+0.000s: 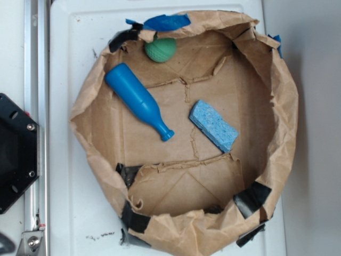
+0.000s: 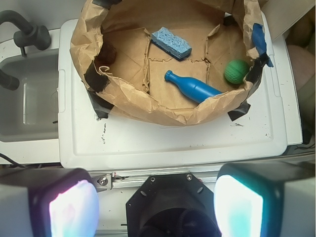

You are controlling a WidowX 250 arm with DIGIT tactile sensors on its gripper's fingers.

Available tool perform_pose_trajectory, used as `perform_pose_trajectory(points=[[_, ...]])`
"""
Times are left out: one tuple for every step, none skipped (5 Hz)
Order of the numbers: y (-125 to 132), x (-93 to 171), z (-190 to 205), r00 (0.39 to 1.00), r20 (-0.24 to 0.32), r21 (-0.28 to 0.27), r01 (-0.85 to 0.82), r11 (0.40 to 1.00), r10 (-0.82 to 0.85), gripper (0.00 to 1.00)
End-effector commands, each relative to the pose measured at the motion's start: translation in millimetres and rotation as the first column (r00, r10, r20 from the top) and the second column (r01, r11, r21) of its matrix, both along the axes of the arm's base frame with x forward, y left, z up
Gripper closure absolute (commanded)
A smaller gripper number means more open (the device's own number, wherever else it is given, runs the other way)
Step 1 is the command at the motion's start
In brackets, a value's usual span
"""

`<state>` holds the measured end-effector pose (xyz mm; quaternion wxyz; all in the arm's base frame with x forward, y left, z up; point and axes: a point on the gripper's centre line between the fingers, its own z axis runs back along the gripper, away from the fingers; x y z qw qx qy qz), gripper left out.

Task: Grab the blue bottle.

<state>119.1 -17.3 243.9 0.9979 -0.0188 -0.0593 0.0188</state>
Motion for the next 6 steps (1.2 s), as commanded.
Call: perform_pose_trajectory(points=[[0,0,0,1.000,0.000,0.000,0.000,1.000,0.000,0.00],[-25,50,0,0.999,0.006,-0.010,0.031,0.999,-0.031,0.00],[-36,89,-9,0.996,0.006,-0.004,0.090,0.996,-0.090,0.00],[-36,89,-9,0.996,0.006,-0.004,0.090,0.996,-0.090,0.00],[-36,89,-9,0.996,0.006,-0.004,0.090,0.996,-0.090,0.00],[-36,89,-9,0.996,0.006,-0.004,0.090,0.996,-0.090,0.00]])
